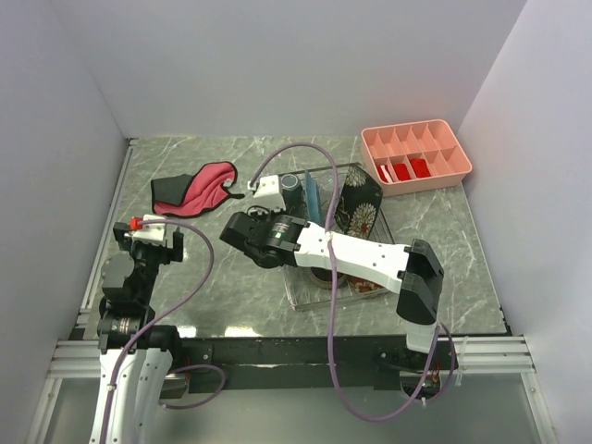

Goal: Load the mixed dishes into the dish rack

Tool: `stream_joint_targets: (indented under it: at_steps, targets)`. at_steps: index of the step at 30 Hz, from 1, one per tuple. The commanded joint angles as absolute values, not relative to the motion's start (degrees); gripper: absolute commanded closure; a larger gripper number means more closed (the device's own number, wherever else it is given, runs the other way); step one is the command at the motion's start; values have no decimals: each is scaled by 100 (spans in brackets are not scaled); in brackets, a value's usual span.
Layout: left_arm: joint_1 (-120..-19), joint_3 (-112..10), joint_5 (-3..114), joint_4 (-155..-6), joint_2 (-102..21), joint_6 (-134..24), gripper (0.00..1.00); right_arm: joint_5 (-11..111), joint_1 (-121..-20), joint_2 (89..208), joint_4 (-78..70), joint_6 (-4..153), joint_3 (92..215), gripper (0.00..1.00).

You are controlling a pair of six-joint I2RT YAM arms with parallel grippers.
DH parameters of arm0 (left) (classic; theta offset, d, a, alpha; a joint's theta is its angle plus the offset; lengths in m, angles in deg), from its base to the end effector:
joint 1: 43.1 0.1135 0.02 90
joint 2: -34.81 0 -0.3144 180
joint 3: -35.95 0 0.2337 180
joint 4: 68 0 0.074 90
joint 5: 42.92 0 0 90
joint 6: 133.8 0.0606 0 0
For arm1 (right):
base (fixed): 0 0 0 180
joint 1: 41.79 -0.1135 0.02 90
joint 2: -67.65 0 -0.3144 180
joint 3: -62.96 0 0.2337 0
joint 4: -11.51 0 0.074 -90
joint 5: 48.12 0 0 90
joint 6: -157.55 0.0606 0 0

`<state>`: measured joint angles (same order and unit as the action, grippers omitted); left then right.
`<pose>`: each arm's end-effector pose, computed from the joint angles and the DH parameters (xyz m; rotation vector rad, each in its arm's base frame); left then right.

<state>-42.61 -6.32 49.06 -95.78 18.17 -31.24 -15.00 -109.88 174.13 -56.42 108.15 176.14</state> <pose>0.0640 -0.0015 0.2996 0.1959 1.5983 0.1486 0.1937 0.3455 0.3484 -0.2113 2.0669 -0.2208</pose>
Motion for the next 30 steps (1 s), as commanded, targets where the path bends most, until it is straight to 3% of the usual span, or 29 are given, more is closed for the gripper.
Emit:
stream_joint_targets:
  at_steps: [1, 4, 9, 10, 13, 30]
  targets:
    - [-4414, -731, 4734, -9377, 1759, -3229, 11, -356, -10990, 17848, -5399, 11212, 17707, 80]
    - [-4468, -722, 4725, -9368, 1724, -3237, 11, -329, -10999, 17892, -5267, 10984, 17724, 72]
    - [-4495, -749, 4725, -9395, 1741, -3237, 10, -435, -11008, 17787, -4741, 10290, 17575, 40]
    - [-4495, -749, 4725, -9404, 1741, -3237, 10, -444, -11008, 17665, -4670, 9992, 17540, 27]
    - [-4504, -740, 4725, -9377, 1759, -3246, 10, -488, -10990, 17296, -4590, 9674, 17435, 16]
    - [-4504, -731, 4892, -9246, 1891, -3114, 9, -689, -11263, 15459, -4028, 8347, 16663, 0]
